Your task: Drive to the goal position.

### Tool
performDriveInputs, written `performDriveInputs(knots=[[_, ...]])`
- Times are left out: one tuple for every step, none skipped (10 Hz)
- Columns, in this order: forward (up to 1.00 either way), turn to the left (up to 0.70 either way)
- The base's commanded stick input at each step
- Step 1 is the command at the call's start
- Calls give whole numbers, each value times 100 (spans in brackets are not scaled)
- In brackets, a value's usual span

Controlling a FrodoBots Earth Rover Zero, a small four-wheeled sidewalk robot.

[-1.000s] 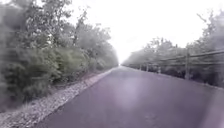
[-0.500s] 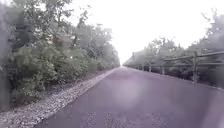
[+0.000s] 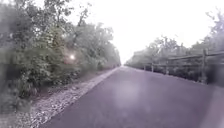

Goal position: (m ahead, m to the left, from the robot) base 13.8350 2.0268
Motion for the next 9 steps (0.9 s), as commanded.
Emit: performDriveInputs(knots=[[100,0],[100,0],[100,0],[100,0],[100,0],[100,0],[100,0],[100,0],[100,0]])
